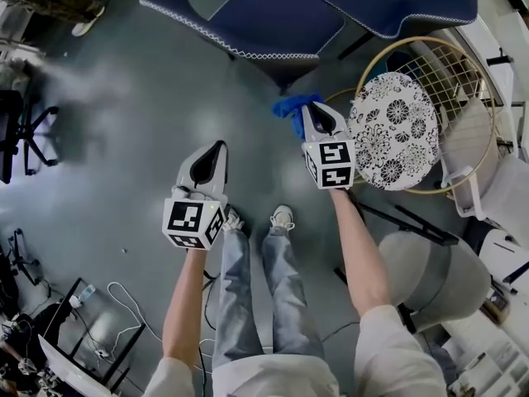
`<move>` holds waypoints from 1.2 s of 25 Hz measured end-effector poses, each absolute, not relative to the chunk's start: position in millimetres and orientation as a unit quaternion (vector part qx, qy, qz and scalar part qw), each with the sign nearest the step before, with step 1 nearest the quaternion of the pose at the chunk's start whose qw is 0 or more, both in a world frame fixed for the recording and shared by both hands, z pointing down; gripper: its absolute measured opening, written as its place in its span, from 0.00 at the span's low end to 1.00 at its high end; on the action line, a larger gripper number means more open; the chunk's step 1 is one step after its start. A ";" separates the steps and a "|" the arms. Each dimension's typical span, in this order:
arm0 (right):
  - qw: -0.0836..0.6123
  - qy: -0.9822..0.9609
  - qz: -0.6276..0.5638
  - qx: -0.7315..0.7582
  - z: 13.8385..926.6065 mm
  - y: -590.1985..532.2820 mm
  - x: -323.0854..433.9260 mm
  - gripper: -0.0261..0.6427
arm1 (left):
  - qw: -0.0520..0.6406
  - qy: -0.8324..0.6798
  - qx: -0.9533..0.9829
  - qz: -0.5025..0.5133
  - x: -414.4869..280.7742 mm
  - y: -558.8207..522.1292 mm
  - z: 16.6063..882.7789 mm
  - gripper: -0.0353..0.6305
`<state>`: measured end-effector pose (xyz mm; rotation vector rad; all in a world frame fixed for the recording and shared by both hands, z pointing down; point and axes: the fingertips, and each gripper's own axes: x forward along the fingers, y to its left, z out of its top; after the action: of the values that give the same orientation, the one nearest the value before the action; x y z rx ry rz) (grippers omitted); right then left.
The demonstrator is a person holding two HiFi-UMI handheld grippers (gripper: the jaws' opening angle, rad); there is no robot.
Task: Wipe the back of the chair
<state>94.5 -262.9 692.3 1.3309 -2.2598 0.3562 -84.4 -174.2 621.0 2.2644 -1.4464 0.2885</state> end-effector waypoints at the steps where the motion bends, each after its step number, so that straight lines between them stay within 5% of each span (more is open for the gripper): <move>1: 0.242 -0.828 0.129 0.490 688.2 -259.2 96.4 0.08 | 0.217 -0.524 0.817 0.104 -85.1 -172.5 620.1 0.05; 30: 0.138 -0.823 0.074 0.545 467.1 -191.1 128.7 0.08 | 0.149 -0.554 0.816 0.064 -117.7 -172.4 454.0 0.05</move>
<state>128.7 -191.1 467.1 1.5776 -2.3820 0.2127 -117.7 -172.4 454.0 2.3466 -1.5929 0.1842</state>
